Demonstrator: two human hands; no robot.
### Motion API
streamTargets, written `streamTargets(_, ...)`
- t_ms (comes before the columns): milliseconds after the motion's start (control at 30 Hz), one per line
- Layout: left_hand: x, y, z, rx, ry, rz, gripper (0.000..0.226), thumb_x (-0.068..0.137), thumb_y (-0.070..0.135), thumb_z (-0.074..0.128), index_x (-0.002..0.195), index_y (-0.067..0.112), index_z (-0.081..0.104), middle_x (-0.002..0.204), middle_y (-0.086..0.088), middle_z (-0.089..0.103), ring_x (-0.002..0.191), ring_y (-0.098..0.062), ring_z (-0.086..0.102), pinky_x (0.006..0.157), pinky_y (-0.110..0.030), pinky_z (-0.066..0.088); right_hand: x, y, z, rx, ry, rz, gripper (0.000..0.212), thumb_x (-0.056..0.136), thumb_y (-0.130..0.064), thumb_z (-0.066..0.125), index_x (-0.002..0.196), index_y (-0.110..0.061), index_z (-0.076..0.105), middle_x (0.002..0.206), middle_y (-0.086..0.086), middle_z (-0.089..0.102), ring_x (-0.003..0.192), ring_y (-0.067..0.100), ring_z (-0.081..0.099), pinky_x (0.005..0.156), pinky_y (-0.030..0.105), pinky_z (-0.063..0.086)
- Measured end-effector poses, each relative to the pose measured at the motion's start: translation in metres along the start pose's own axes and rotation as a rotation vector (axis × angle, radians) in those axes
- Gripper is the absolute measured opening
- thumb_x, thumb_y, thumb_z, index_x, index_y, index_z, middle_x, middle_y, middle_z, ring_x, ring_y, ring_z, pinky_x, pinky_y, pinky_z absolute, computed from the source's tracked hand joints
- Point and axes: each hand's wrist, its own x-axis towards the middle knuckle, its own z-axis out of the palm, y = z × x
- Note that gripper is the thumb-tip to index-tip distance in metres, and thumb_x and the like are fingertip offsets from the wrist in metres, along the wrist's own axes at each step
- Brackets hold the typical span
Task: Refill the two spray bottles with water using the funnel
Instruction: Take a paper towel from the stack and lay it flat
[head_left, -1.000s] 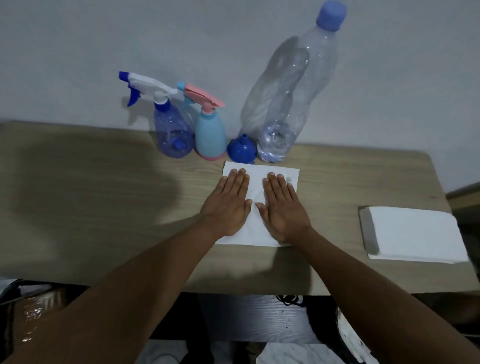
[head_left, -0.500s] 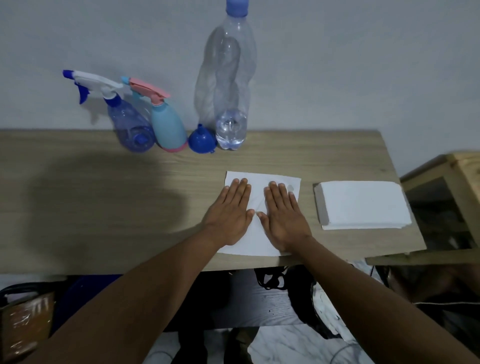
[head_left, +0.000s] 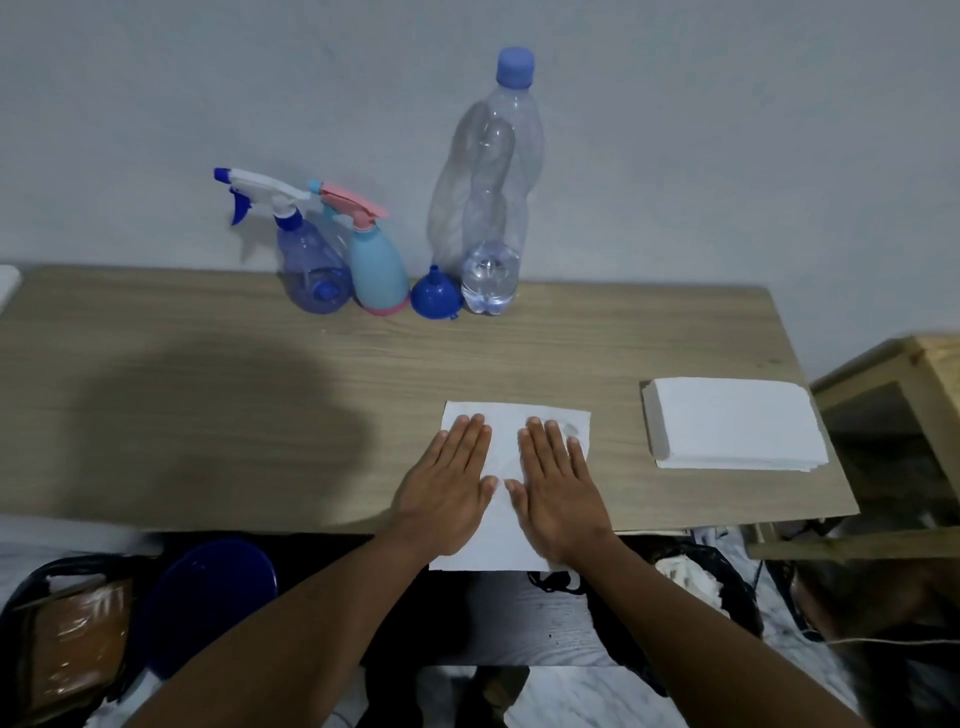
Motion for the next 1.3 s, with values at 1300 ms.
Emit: streamTargets(1300, -0.069, -0.299, -0.020, -0.190, 0.020, -0.101, 0.068, 0.101, 0.053, 0.008, 0.156, 0.013, 0.009, 0.164, -0.003, 0.007, 0.152, -0.015, 0.001, 0.123, -0.036, 0.004, 0.164, -0.227, -0.023, 0.549, -0.008, -0.152, 0.053, 0.107, -0.039, 0.029, 0.156, -0.018, 0.026, 0.163, 0.001, 0.027, 0.151, 0.011, 0.019, 0.123, 0.029, 0.017)
